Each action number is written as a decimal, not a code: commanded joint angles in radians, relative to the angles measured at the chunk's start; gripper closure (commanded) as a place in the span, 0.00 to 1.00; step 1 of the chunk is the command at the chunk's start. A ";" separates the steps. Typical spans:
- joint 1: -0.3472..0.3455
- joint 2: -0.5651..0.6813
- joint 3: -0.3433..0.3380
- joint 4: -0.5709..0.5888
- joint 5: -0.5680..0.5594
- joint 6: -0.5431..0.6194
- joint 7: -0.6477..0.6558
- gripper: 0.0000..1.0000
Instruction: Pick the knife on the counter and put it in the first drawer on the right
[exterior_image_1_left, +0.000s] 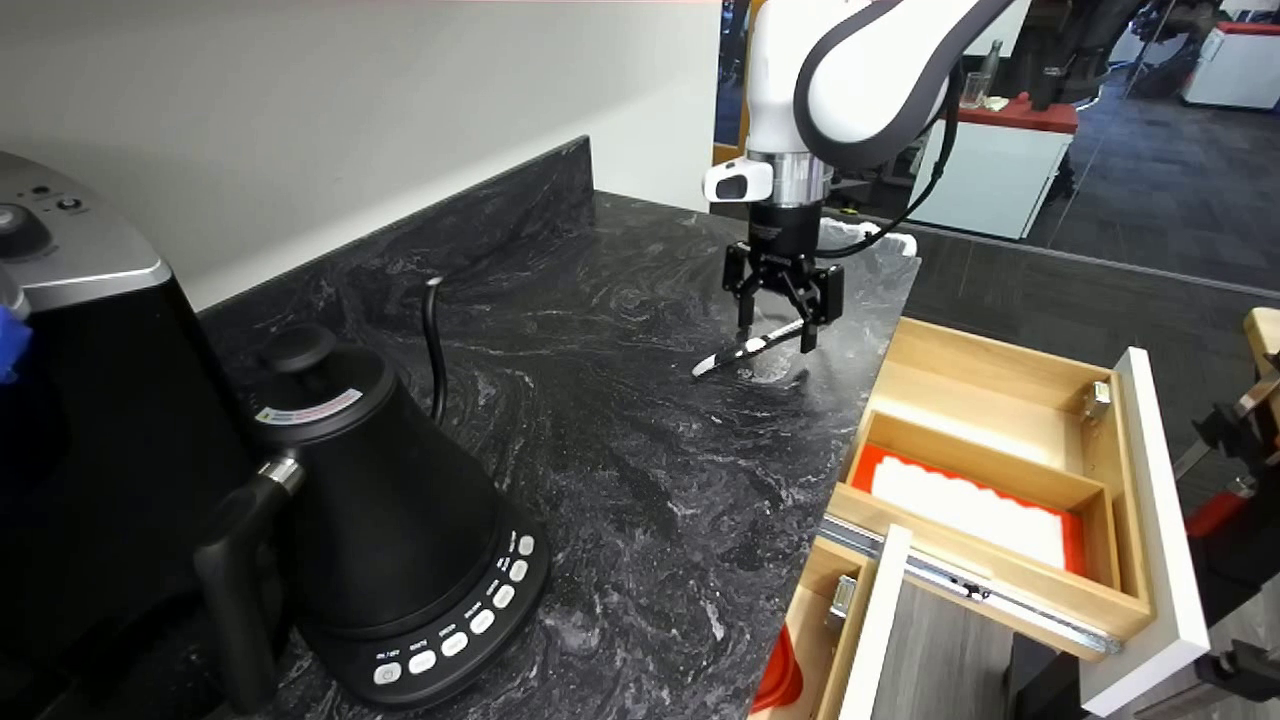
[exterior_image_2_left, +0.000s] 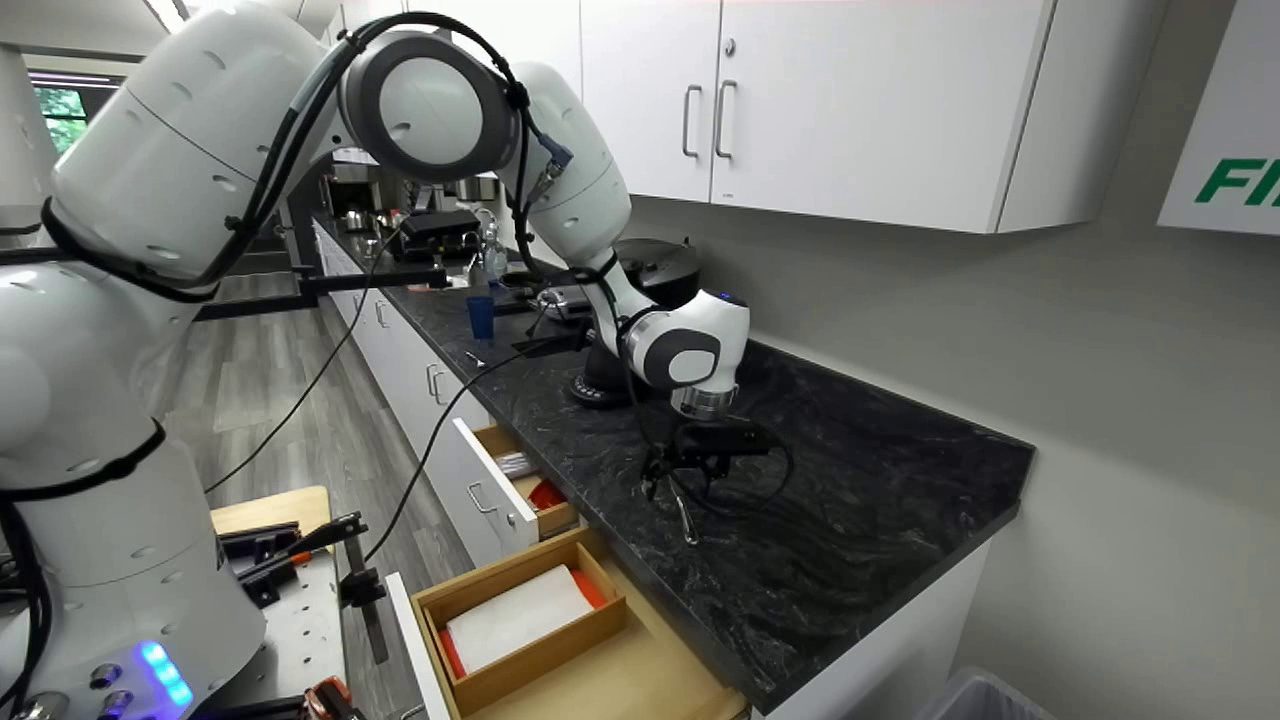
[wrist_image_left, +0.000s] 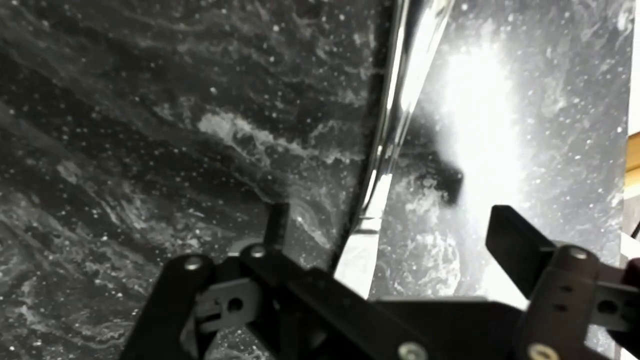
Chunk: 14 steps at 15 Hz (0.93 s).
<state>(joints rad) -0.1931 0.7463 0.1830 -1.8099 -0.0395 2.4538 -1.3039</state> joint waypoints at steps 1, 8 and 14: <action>0.013 -0.030 -0.016 -0.044 0.004 -0.005 0.006 0.26; 0.012 -0.060 -0.010 -0.091 -0.002 0.037 -0.010 0.72; 0.024 -0.093 -0.017 -0.142 -0.009 0.046 0.003 0.97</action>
<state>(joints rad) -0.1831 0.7091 0.1822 -1.8706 -0.0420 2.4709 -1.3042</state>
